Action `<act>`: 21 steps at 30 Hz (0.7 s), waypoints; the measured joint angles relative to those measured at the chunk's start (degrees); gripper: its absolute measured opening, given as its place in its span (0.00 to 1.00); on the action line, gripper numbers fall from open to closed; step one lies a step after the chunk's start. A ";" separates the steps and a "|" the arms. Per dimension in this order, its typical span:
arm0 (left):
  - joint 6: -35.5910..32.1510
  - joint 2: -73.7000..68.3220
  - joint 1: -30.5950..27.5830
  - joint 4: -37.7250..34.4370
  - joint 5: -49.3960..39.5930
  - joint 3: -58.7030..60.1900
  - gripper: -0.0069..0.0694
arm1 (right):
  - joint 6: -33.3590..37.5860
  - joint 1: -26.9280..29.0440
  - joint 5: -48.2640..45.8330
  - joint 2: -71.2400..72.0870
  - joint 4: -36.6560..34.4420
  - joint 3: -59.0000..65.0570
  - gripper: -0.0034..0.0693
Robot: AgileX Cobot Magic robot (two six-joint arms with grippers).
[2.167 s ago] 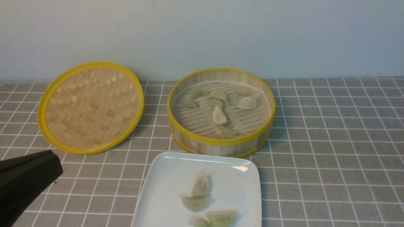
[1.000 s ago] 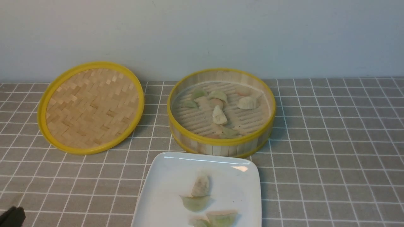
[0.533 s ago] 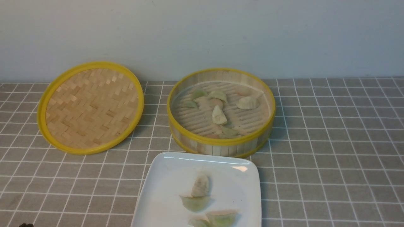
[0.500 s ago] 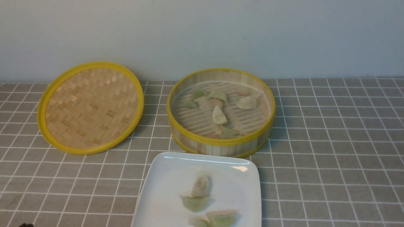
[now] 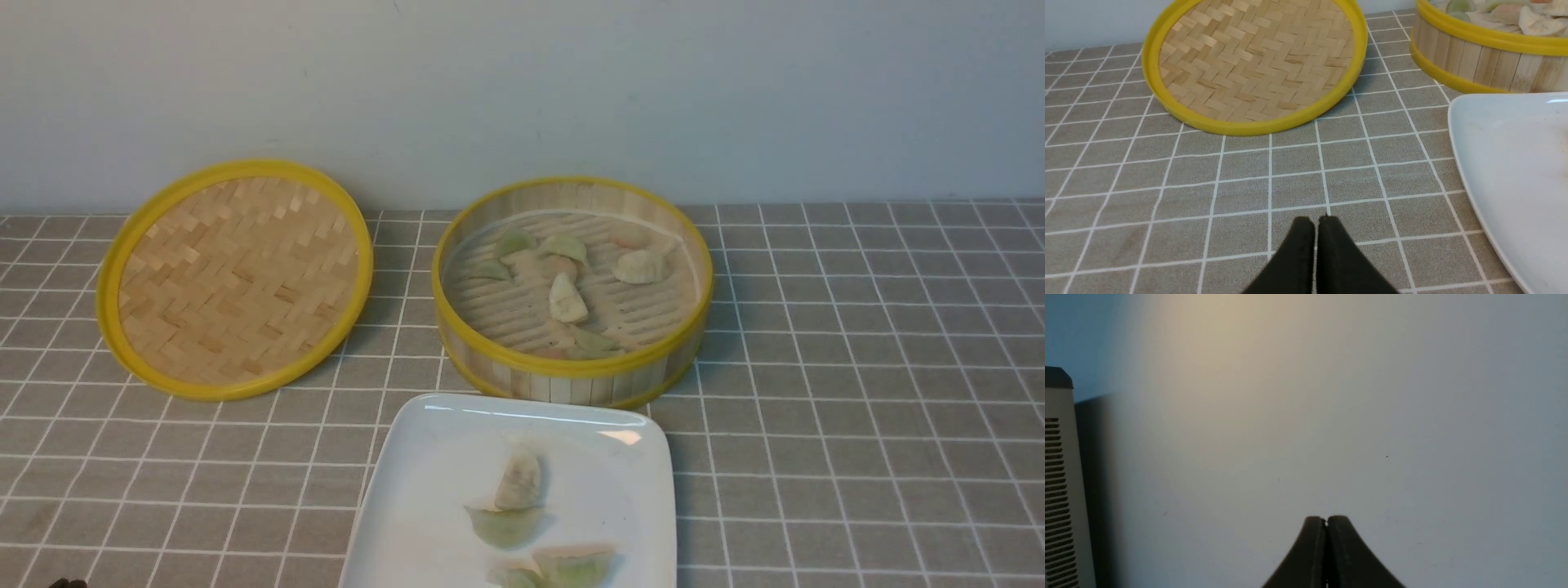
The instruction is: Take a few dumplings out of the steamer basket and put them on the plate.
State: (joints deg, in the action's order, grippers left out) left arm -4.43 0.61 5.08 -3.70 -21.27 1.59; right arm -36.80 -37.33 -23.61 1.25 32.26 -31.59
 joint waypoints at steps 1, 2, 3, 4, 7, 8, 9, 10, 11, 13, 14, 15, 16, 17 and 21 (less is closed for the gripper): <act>0.00 0.00 0.00 0.00 0.00 0.00 0.08 | 0.00 0.00 0.00 0.00 0.00 0.00 0.03; 0.00 0.00 0.00 0.00 0.00 0.00 0.08 | 0.00 0.00 0.00 0.00 0.00 0.00 0.03; 0.00 0.00 0.00 0.00 0.00 0.00 0.08 | 0.00 0.00 0.00 0.00 0.00 0.00 0.03; 0.00 0.00 0.00 0.00 0.00 0.00 0.08 | 0.00 0.00 0.00 0.00 0.00 0.00 0.03; 0.00 0.00 0.00 0.00 0.00 0.00 0.08 | 1.27 0.00 0.00 0.00 -2.05 0.00 0.03; 0.00 0.00 0.00 0.00 0.00 0.00 0.08 | 1.51 0.00 0.00 0.00 -2.42 0.00 0.03; 0.00 0.00 0.00 0.00 0.00 0.00 0.08 | 4.86 0.00 0.00 0.00 -6.58 0.16 0.03; 0.00 0.00 0.00 0.00 0.00 0.00 0.08 | 5.43 0.00 0.06 0.00 -7.23 0.13 0.03; 0.00 0.00 0.00 0.00 0.00 0.00 0.08 | 8.61 0.00 0.40 0.00 -10.72 0.50 0.03; 0.00 0.00 0.00 0.00 0.00 0.00 0.08 | 16.50 0.00 1.85 0.00 -17.87 1.89 0.03; 0.00 0.00 0.00 0.00 0.00 0.00 0.08 | 22.96 0.00 3.51 0.00 -22.97 3.62 0.03; 0.00 0.00 0.00 0.00 0.00 0.00 0.08 | 23.72 0.00 3.70 0.00 -23.55 4.11 0.03; 0.00 0.00 0.00 0.00 0.00 0.00 0.08 | 29.06 0.00 5.04 0.00 -27.71 5.95 0.03; 0.00 0.00 0.00 0.00 0.00 0.00 0.08 | 31.62 0.00 5.59 0.00 -29.77 6.95 0.03; 0.00 0.00 0.00 0.00 0.00 0.00 0.08 | 35.71 0.00 6.43 0.00 -34.43 9.42 0.03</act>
State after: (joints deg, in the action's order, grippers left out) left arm -4.43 0.61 5.08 -3.70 -21.27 1.59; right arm -1.09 -37.33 -17.18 1.25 -2.18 -22.17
